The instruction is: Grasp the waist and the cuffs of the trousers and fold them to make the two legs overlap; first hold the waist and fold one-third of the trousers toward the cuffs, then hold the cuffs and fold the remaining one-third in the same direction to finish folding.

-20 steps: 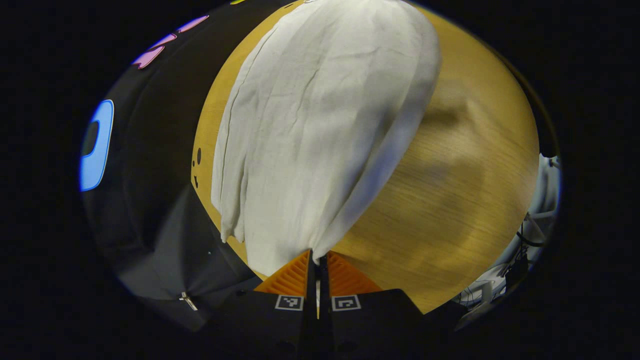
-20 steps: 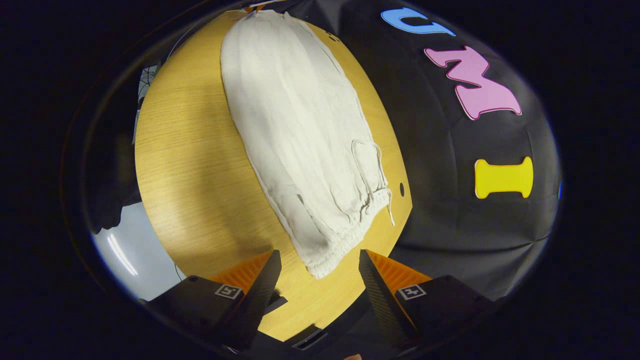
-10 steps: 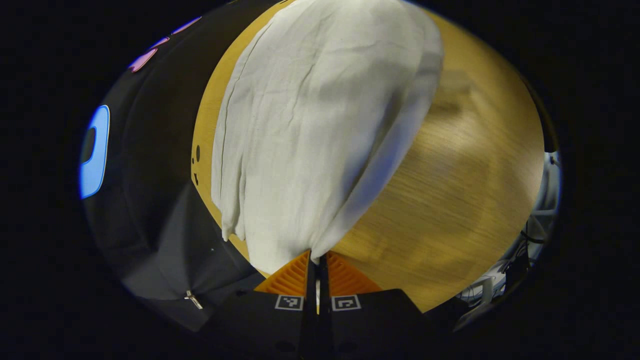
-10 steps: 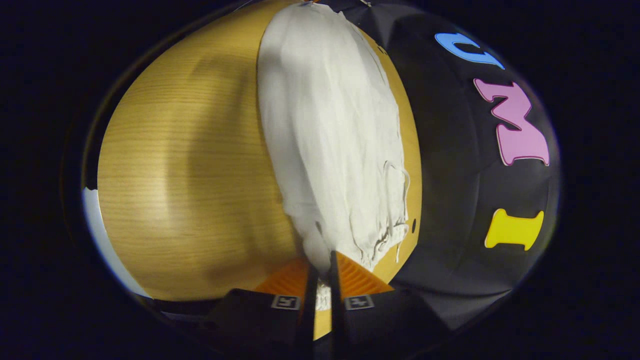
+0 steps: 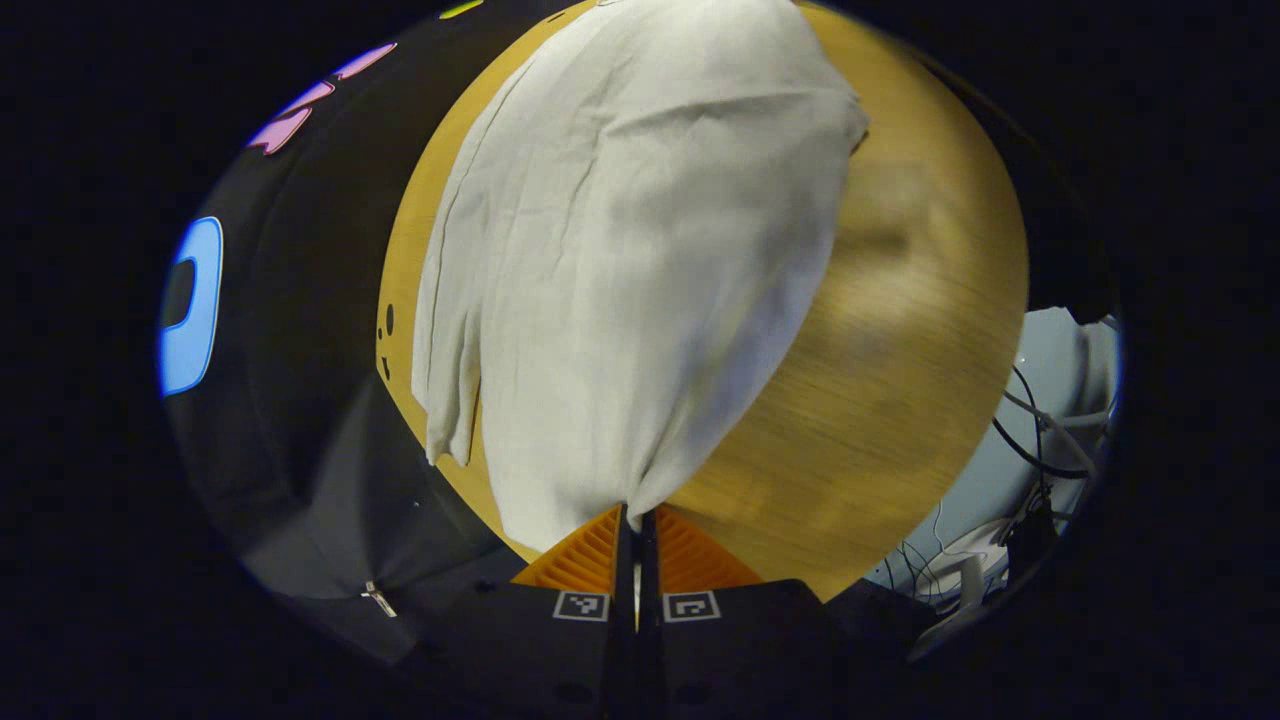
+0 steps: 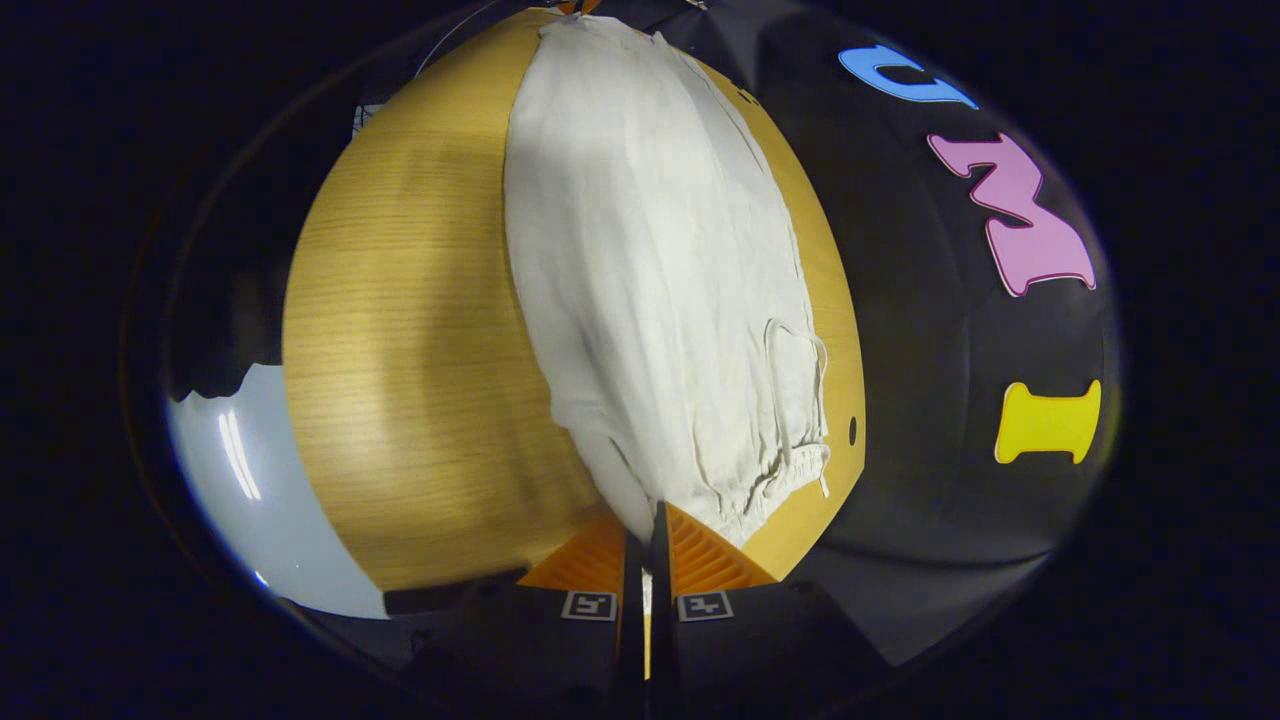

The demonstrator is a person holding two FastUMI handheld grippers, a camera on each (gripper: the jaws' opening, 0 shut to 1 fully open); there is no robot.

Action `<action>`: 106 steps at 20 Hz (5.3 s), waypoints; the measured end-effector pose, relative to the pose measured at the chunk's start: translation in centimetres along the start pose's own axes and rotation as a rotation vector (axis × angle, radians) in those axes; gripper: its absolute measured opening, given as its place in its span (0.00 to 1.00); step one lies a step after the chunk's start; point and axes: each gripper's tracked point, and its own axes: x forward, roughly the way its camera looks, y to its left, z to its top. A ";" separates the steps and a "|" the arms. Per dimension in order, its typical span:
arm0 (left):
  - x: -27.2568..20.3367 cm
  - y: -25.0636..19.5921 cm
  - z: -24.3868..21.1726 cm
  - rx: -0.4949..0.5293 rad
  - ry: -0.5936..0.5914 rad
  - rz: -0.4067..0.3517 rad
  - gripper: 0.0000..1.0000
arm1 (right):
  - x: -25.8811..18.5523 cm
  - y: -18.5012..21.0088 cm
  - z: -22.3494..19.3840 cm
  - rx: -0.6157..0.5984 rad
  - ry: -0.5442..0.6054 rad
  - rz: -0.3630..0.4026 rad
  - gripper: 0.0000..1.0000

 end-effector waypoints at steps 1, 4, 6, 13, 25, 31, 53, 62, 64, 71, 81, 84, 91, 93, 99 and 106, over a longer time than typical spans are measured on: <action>-0.6 0.0 -0.5 0.004 -0.014 0.009 0.05 | -0.7 -0.4 0.5 0.000 -0.005 -0.006 0.07; -1.8 0.3 -0.9 -0.015 -0.060 0.032 0.05 | -1.8 -1.4 1.1 0.033 -0.001 -0.014 0.07; -3.3 1.1 -0.5 -0.056 -0.093 0.031 0.05 | -2.5 -2.6 1.5 0.094 0.009 -0.026 0.07; -5.1 9.3 2.0 -0.193 -0.156 0.030 0.05 | -4.5 -12.4 3.3 0.272 0.010 -0.239 0.07; 0.3 18.7 5.8 -0.453 -0.099 -0.017 0.05 | 1.9 -19.1 2.0 0.490 0.042 -0.297 0.07; 4.6 21.2 8.2 -0.371 -0.049 -0.041 0.05 | 8.0 -18.5 0.7 0.456 0.082 -0.169 0.07; 12.6 18.3 9.7 -0.281 0.018 -0.220 0.05 | 15.9 -16.4 -0.7 0.417 0.105 0.055 0.11; 9.3 16.2 7.8 -0.287 -0.020 -0.060 0.43 | 13.7 -19.3 -1.6 0.590 0.109 -0.052 0.68; 8.8 17.5 7.2 -0.272 -0.023 -0.010 0.81 | 12.4 -19.8 -1.8 0.632 0.098 -0.080 0.74; 2.9 17.2 6.7 -0.160 -0.133 -0.038 0.97 | 6.2 -20.4 -1.6 0.859 0.016 -0.162 0.79; -5.5 17.2 6.7 -0.620 -0.377 0.147 0.97 | 0.9 -15.8 -0.6 1.689 -0.068 -0.297 0.86; -6.0 16.6 7.9 -0.875 -0.445 0.140 0.96 | 1.4 -13.9 0.1 1.878 -0.026 -0.316 0.85; -4.9 12.6 11.1 -1.375 -0.521 0.012 0.97 | 3.6 -13.7 0.6 2.252 -0.047 -0.330 0.86; -4.5 11.7 11.3 -1.478 -0.522 -0.009 0.97 | 4.3 -14.1 0.3 2.333 -0.042 -0.350 0.85; -4.6 8.6 9.5 -1.718 -0.493 -0.066 0.95 | 5.6 -13.4 -1.1 2.378 0.119 -0.441 0.80; -4.7 3.0 8.6 -2.004 -0.433 -0.228 0.95 | 6.1 -13.0 -1.1 2.484 0.191 -0.419 0.10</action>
